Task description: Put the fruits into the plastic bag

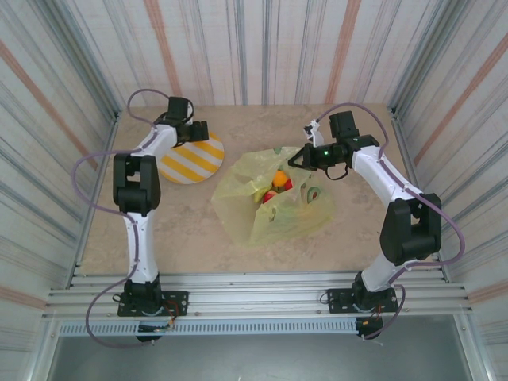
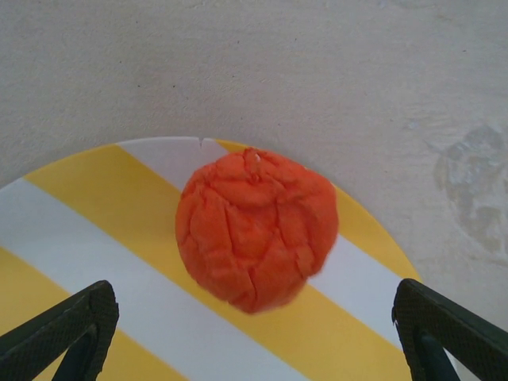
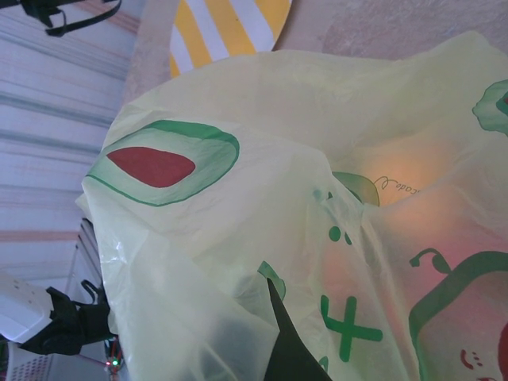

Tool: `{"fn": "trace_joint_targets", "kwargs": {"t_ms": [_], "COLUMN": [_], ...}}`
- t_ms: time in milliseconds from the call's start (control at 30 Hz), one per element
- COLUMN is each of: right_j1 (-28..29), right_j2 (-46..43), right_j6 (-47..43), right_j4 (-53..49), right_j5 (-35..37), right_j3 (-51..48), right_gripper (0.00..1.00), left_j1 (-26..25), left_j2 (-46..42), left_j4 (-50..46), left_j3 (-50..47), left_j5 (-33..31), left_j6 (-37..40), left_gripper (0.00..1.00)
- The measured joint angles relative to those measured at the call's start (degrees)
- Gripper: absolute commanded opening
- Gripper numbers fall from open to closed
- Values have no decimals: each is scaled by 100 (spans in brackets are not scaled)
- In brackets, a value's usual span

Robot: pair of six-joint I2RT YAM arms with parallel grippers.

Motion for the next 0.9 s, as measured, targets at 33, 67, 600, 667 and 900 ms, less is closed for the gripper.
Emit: {"fn": "trace_joint_targets", "kwargs": {"t_ms": [33,67,600,667,900], "right_j1": [0,0,-50,-50,-83], "right_j2": [0,0,-24,-44,-96], "right_j6": [0,0,0,0,0], "right_j4": [0,0,0,0,0], "right_j5": [0,0,0,0,-4], "right_j3": [0,0,-37,-37,-39], "right_gripper": [0,0,0,0,0], "left_j1": [0,0,94,111,173], "left_j2": [131,229,1174,1235,1305], "left_j4": [-68,-125,-833,-898,-1003], "left_j3": [162,293,1840,1908,1939], "left_j5": [-2,0,282,319,435], "left_j6": [2,2,-74,-101,-184], "left_gripper": [93,92,71,71,63]}}
